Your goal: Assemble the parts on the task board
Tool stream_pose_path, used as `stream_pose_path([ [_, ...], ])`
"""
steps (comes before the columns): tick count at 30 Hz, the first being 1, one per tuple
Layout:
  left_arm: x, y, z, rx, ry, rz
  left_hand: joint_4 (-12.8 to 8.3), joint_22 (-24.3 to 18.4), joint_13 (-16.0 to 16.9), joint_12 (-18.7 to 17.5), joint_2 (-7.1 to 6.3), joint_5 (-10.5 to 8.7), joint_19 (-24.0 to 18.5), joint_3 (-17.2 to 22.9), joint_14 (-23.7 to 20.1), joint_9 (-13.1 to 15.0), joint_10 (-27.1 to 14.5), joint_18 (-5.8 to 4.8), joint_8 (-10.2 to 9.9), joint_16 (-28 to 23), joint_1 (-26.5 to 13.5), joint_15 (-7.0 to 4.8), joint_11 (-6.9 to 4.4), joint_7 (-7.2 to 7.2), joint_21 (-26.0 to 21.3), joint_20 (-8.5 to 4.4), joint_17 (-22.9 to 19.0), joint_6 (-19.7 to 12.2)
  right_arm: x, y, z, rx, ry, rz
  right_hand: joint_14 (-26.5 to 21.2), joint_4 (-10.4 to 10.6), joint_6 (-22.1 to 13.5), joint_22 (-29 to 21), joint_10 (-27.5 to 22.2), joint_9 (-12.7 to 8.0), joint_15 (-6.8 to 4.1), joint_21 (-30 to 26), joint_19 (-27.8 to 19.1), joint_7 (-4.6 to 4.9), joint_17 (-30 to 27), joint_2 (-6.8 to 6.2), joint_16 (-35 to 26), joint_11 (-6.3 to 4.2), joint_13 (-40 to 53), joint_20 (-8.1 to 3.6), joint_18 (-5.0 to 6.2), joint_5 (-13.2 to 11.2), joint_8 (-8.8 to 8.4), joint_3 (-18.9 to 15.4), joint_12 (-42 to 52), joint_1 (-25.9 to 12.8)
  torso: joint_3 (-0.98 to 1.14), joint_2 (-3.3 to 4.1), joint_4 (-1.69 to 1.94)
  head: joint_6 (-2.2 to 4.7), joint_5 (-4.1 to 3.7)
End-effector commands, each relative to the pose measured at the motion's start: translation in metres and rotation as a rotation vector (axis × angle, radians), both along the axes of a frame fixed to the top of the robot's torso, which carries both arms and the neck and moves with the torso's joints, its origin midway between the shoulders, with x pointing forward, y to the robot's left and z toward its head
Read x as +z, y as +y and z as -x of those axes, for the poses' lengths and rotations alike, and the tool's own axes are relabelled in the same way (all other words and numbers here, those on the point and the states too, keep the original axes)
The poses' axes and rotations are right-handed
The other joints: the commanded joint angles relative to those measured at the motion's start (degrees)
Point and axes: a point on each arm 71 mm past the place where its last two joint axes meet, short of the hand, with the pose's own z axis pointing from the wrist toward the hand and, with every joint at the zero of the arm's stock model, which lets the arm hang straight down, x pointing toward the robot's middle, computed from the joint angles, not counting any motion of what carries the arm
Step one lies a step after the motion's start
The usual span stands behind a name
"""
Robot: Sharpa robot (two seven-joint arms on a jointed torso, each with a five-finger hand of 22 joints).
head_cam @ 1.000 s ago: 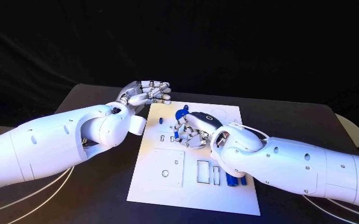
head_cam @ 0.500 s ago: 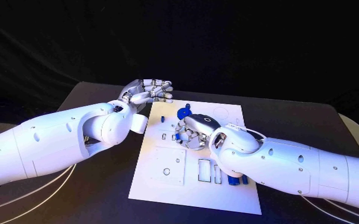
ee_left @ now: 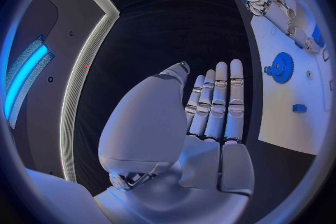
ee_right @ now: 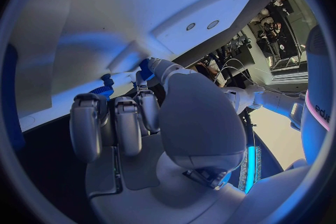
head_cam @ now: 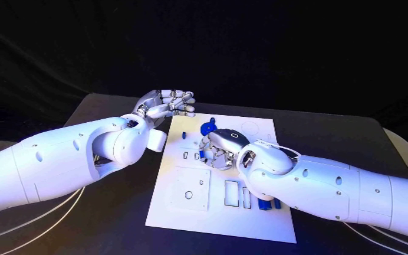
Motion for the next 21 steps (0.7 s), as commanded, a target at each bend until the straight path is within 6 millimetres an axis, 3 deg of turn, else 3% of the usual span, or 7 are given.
stream_pose_path([
  [1,0.0016,-0.0024,0.0010,-0.019,-0.011,0.005,-0.1,0.1,0.0,-0.4,-0.47,-0.23,-0.4,0.3,-0.3,-0.1,0.1,0.59,-0.2,0.1,-0.2,0.01,0.15,0.80,0.3,-0.02,0.1,-0.3,-0.0046,-0.0002,0.0007,0.001,-0.001,0.037,5.8,-0.1,0.3,8.9,0.0,0.9,-0.31,-0.3,0.8,-0.17,13.6,0.13,0.2,0.11,1.3,-0.29,-0.60,0.3,0.50,0.2,0.0,-0.4,0.00,0.05,0.00,0.00,0.05],
  [21,0.0015,-0.0011,0.0011,-0.017,-0.010,0.004,-0.1,0.1,0.0,-0.4,-0.50,-0.24,-0.5,0.3,-0.3,-0.1,0.1,0.59,-0.2,0.1,-0.2,0.02,0.16,0.81,0.4,-0.01,0.1,-0.3,-0.0062,-0.0022,0.0006,-0.006,0.005,0.047,5.7,0.4,-0.8,8.6,-1.1,0.9,-0.06,-0.7,0.6,0.24,13.3,-1.29,0.2,0.44,0.1,-0.10,-0.50,-0.3,0.29,-0.7,-1.1,-2.4,0.02,0.03,-0.04,-0.18,0.01],
])
